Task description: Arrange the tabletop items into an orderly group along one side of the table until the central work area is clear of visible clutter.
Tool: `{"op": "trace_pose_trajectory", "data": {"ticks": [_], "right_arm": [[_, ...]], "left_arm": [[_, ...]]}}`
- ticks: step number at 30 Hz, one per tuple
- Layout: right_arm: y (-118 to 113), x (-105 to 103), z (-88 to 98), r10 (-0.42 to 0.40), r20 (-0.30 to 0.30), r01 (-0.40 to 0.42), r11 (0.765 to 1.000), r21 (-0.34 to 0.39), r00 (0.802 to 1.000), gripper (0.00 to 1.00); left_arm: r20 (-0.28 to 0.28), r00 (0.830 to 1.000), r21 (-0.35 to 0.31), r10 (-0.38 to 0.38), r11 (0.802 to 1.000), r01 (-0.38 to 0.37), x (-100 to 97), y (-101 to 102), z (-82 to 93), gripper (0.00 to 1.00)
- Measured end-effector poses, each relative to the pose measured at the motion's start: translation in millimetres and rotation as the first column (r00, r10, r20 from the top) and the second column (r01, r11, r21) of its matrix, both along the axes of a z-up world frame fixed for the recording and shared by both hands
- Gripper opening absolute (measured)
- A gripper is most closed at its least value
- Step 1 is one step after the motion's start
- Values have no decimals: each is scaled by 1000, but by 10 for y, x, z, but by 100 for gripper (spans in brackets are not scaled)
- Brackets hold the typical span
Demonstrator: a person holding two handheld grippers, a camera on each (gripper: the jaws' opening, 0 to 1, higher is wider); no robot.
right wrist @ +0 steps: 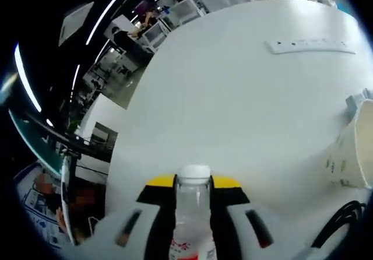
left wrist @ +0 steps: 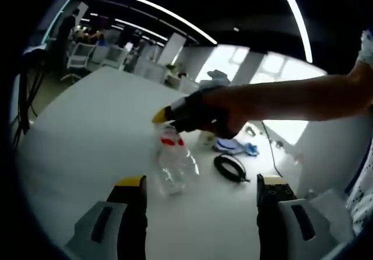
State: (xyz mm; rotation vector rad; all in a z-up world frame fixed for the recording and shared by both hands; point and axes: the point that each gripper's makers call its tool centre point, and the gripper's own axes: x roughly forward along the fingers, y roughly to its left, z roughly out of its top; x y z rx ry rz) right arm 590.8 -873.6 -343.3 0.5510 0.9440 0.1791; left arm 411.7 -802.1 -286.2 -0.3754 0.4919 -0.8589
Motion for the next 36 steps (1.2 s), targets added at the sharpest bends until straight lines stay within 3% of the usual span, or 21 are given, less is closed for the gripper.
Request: {"op": "trace_pose_trajectory", "data": {"ticks": [22,32,34,36], "right_arm": [[6,-165,452,66,181,-69,998,10,981,18],[-6,-306,693,111,292,-114,993,-7,950,18],[-6,-334,736,138,315,-135,990,-34,939,18],[19,-388,793,136,338,-142,990,-9,931,18]], "left_arm": [[29,999,17,-33,999,32,194,-32,78,74],[51,995,25,-88,996,87,575,-265,134,73],[41,993,31,-114,993,113,655,-336,97,73],[31,991,36,-129,991,128,714,-385,60,73]]}}
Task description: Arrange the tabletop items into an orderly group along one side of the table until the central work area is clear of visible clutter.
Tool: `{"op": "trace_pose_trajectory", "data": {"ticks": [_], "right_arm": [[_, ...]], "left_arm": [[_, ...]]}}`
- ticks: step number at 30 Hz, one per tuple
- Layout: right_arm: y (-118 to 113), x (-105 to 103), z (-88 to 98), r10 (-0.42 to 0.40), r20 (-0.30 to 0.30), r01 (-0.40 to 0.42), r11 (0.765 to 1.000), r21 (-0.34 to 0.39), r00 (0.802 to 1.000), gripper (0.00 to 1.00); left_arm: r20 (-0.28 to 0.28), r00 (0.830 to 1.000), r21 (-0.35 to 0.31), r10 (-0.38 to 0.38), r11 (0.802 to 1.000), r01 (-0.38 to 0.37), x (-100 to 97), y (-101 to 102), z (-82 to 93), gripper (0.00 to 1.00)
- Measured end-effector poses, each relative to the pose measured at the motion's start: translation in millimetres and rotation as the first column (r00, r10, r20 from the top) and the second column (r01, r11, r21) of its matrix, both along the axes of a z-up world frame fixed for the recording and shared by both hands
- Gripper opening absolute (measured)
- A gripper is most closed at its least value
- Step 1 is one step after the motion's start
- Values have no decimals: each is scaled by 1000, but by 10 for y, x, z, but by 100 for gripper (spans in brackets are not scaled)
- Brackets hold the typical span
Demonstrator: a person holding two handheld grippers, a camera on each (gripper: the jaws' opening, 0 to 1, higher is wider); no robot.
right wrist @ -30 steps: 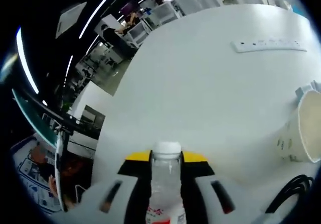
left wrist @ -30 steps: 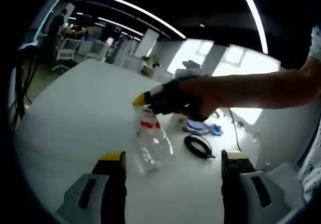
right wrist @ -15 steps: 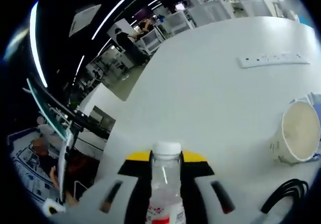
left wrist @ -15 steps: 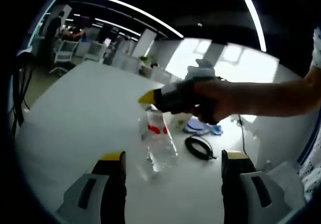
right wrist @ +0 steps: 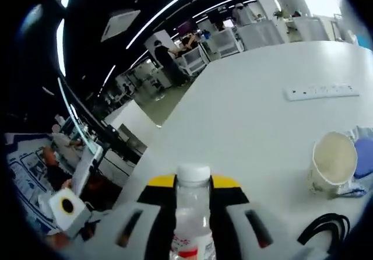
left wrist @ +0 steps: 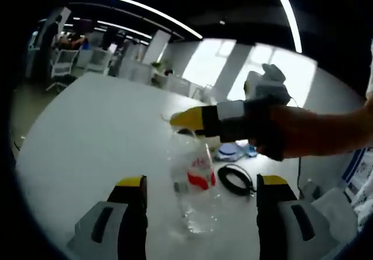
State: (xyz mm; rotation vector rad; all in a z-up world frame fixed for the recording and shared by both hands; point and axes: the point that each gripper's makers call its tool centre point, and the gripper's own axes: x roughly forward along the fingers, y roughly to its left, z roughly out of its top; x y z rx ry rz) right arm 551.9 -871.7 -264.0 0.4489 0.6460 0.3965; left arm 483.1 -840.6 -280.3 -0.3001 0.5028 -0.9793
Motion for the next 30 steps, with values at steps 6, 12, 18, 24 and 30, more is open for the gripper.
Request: {"op": "trace_pose_trajectory", "data": {"ticks": [6,12,18,24,30], "right_arm": [[-1,-108,110,43,63,-41,999,-33,997,18],[18,-202,192,63,92,-60,998,-33,994,18],[35,-271,234,85,111,-81,996,-43,990,18],[70,-341,283,115,136,-107,992,-64,984,18],[114,-427,332,147,159,-135,987,-87,976,18]], "left_arm": [[-41,997,-11,-67,998,67,84,-133,-93,69],[-92,978,-8,-186,983,186,4,-243,-168,65],[-95,963,-19,-254,967,253,-42,-316,-132,61],[-110,944,5,-312,949,315,-103,-349,-219,55],[-122,928,2,-352,935,354,-166,-372,-237,43]]}}
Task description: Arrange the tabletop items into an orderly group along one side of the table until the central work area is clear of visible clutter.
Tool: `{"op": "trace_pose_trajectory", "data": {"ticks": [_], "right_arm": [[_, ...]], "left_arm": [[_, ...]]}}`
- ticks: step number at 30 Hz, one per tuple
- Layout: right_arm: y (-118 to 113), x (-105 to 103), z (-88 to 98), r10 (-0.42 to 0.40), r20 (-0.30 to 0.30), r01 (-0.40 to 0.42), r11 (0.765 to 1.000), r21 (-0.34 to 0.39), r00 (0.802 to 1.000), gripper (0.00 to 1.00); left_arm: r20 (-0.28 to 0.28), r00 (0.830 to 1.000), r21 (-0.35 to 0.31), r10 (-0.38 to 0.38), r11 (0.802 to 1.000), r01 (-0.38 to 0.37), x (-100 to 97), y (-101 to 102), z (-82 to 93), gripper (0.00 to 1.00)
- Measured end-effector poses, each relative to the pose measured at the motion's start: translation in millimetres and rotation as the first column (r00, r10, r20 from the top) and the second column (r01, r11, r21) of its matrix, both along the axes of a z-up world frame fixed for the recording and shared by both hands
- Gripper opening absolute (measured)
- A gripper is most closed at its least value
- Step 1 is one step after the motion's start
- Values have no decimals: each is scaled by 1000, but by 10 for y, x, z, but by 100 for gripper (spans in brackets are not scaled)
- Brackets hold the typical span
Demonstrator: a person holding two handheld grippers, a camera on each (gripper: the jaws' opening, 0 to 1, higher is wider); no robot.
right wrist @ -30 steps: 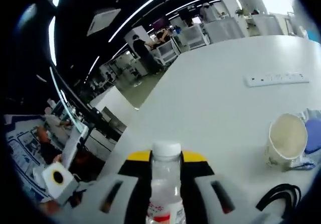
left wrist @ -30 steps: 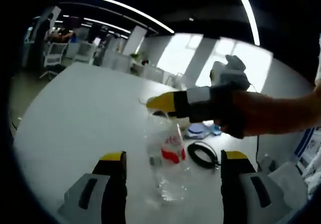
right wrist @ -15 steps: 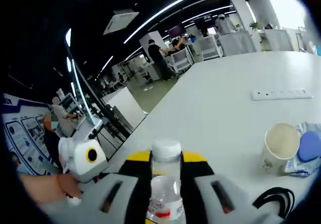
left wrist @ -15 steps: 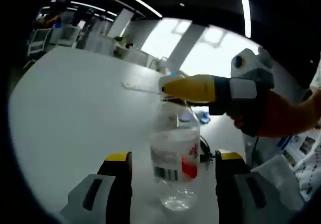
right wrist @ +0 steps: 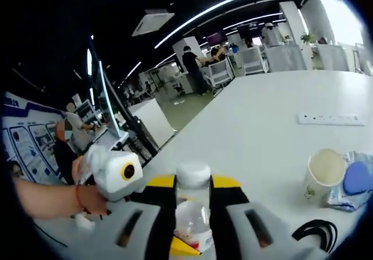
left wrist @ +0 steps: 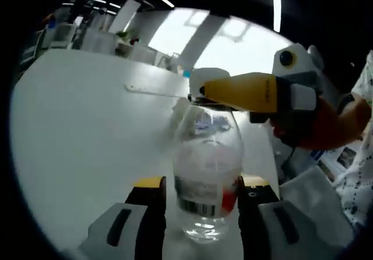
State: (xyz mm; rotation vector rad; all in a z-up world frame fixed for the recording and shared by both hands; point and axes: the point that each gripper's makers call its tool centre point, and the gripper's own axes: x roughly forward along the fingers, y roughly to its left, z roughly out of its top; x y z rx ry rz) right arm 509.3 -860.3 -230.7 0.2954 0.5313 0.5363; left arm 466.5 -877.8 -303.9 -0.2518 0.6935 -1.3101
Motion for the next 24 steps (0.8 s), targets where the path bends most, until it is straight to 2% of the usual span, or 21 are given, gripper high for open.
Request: {"op": "trace_pose_trajectory", "data": {"ticks": [2,3,15,24], "right_arm": [[2,-21,7,4,7,-4,1000,-3,1000,18],[1,-32,8,10,10,-10,1000,-8,1000,18],[-67,-77,29,1,22,0,1000,-16,1000,18],[-197,-41,154,-11,59,12,1000,-17,998,18]], "left_arm": [[15,999,-16,-43,999,43,-76,-22,43,38],[28,999,5,-29,1000,29,-56,-10,20,38],[55,997,13,-55,998,55,-84,-77,31,35],[94,994,-4,-60,998,61,-20,-184,137,35]]}}
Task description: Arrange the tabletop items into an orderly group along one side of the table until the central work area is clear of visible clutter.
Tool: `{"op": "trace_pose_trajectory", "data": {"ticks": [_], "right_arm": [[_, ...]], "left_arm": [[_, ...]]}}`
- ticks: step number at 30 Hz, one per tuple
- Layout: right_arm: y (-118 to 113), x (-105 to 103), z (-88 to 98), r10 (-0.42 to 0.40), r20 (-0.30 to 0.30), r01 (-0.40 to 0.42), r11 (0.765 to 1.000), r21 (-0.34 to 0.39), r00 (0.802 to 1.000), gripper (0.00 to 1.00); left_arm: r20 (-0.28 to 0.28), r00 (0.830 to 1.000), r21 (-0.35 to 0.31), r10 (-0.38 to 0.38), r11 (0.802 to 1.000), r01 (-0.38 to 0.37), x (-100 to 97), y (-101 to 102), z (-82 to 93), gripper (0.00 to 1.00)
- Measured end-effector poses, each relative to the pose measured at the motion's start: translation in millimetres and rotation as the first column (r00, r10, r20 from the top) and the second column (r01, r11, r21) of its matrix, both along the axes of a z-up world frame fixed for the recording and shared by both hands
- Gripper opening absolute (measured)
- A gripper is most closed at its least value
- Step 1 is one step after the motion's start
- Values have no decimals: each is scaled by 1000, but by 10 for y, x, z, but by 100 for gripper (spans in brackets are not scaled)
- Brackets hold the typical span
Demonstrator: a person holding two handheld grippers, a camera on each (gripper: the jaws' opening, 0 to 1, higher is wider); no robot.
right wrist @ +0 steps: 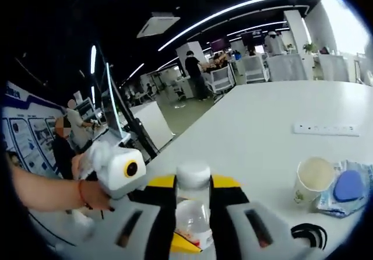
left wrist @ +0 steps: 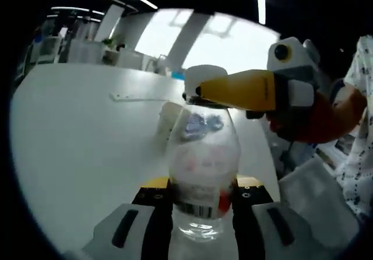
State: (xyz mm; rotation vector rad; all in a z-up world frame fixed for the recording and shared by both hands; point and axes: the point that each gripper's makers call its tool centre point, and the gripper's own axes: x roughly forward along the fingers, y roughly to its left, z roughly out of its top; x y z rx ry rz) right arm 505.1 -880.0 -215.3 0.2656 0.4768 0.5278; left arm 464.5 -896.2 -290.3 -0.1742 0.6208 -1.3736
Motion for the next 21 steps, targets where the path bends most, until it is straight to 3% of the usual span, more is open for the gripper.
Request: {"op": "trace_pose_trajectory", "data": {"ticks": [12,21], "right_arm": [[-236,156,197,-10,67,10,1000,-9,998,18],[-344,347,334,5,132,-2,1000,-19,991,18]], "left_arm": [[97,995,-17,-16,1000,18,229,-248,175,35],[188,982,-50,20,999,-11,489,-368,287,35]]}}
